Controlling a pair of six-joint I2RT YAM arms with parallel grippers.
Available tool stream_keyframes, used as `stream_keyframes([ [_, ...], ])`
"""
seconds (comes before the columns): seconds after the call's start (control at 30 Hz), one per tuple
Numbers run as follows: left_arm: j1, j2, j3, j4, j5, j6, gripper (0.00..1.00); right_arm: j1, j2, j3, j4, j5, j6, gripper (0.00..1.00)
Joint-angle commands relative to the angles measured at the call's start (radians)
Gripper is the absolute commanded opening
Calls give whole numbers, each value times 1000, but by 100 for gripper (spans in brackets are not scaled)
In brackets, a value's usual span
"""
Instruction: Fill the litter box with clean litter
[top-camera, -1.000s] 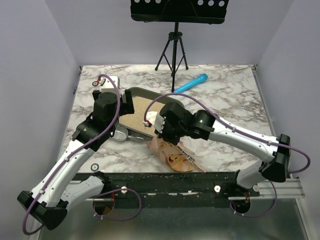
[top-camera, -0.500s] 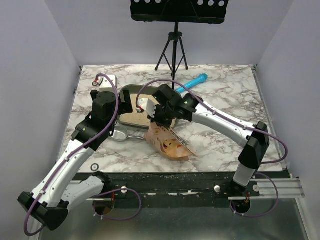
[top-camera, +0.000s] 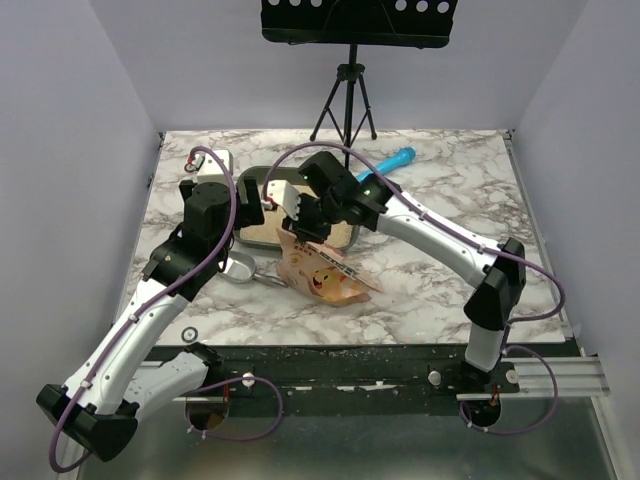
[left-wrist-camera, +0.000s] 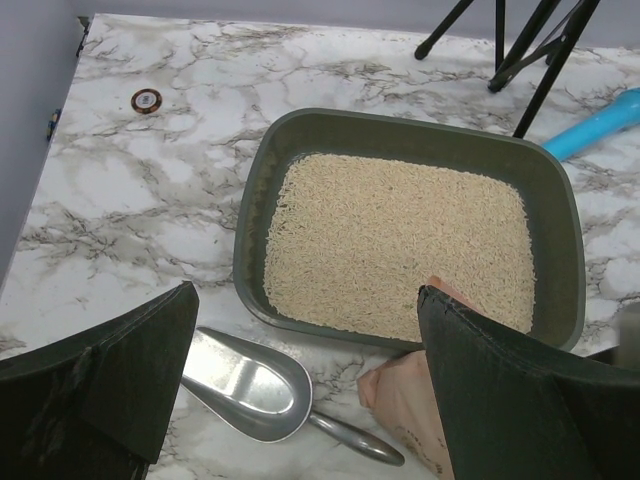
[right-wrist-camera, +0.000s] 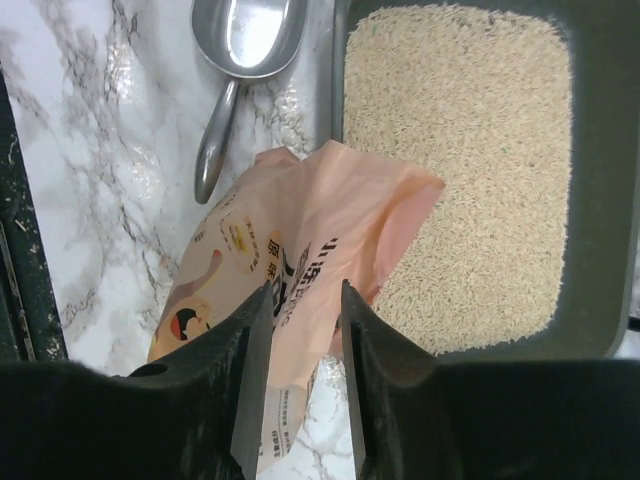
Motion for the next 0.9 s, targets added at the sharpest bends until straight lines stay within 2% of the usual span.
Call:
stream_keyframes([
  [0.0,4,1,-8,16,-1,-13,99,-7,-142,-52,87,17,56,46],
  [0.13,8,1,-9,18,10,-16,99,-7,-283,-178,122,56,113,57],
  [0.43,14,4,-8,18,41,-26,99,-5,-571,-532,130,114,231,66],
  [0.63,19,12,-9,19,59,-26,99,-7,-609,-618,167,85,277,68],
  [0.87,21,27,-14,19,61,-24,99,-5,-520,-607,185,123,309,69],
])
